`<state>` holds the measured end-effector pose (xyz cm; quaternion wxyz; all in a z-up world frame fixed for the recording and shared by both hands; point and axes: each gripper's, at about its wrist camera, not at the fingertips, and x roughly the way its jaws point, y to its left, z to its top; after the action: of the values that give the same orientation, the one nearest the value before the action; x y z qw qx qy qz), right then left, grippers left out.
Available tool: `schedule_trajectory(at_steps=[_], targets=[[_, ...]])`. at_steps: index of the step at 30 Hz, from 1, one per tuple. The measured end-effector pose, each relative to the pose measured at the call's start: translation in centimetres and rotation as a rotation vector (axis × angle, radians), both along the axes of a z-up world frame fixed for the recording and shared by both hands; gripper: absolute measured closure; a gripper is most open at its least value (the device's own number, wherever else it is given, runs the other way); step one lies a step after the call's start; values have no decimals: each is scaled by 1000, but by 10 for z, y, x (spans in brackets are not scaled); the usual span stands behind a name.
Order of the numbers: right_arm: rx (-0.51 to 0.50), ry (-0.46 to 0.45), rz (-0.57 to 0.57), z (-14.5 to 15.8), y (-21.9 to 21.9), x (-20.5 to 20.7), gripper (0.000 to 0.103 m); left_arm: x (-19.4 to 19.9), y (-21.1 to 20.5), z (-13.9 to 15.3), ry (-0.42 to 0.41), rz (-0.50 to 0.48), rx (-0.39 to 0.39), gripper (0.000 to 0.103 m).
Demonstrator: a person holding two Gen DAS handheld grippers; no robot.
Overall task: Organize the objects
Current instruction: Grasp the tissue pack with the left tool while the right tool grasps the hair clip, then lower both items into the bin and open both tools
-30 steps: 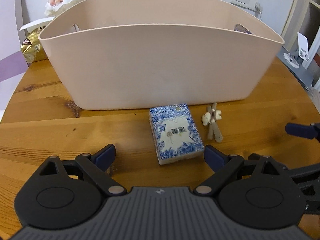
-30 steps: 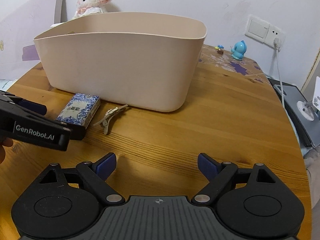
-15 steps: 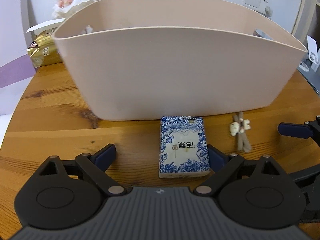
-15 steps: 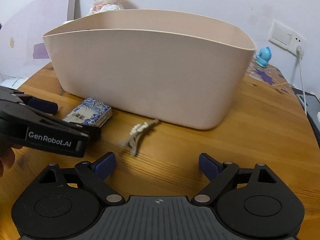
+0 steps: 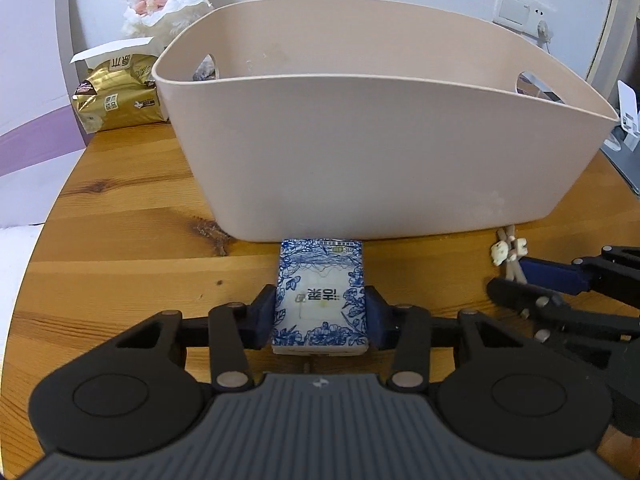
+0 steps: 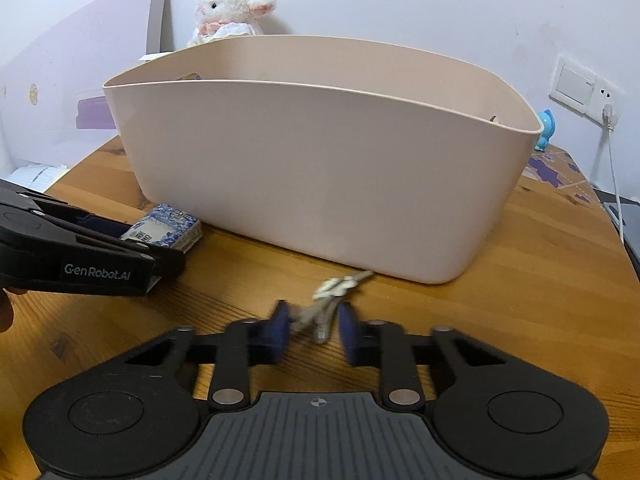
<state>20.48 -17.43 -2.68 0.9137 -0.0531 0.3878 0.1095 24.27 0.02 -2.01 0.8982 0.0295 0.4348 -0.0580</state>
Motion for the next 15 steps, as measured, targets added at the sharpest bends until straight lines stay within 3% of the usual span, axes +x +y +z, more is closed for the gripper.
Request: schedule_trajectory(at_steps=[8,15], targets=[[18,3,-40,5,-16,-18,85,-20,4,3,-2,-8,11,55],[37,-48,-51,28,-26,-41,85,-36,11,21,-41,-6,2,55]])
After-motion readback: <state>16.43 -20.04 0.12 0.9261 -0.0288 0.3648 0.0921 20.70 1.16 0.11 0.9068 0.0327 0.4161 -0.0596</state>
